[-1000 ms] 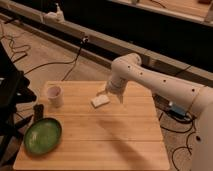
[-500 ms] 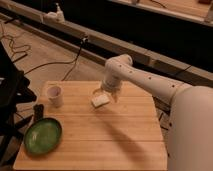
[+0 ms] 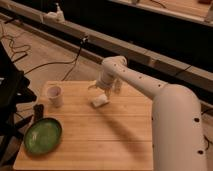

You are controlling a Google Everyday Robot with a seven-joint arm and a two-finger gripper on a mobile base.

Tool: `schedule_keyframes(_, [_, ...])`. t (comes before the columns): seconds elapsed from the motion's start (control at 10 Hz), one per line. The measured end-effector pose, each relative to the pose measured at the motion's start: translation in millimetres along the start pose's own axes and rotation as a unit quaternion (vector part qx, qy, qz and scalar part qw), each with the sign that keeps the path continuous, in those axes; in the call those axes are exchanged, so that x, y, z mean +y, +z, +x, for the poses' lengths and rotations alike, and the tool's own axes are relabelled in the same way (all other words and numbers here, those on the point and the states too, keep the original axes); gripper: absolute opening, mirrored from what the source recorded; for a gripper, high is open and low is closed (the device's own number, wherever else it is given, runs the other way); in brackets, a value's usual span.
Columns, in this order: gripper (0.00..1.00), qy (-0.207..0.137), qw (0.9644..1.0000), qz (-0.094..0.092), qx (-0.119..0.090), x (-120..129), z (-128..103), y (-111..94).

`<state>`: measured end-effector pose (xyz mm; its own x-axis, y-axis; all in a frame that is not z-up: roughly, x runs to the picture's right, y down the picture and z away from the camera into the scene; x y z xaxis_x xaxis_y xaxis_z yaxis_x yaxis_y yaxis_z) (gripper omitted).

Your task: Place the white sponge in the ceramic bowl

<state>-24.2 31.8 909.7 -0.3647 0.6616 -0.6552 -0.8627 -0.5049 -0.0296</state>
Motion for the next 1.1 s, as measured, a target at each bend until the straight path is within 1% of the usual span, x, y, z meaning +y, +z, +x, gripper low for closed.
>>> schedule_keyframes(0.2, [0.80,0.012,0.9999,0.008,0.000,-9,-8,14])
schedule_keyframes(0.4, [0.80,0.026,0.9992,0.030,-0.005,-26,-17,25])
schedule_keyframes(0.7, [0.80,0.037,0.9983,0.046,-0.005,-34,-21,37])
schedule_keyframes(0.8, [0.76,0.037,0.9979,0.053,-0.002,-34,-19,47])
schedule_keyframes(0.9, [0.69,0.038,0.9977,0.056,0.001,-33,-17,54])
schedule_keyframes(1.1, [0.49,0.043,0.9973,0.059,0.004,-36,-17,61])
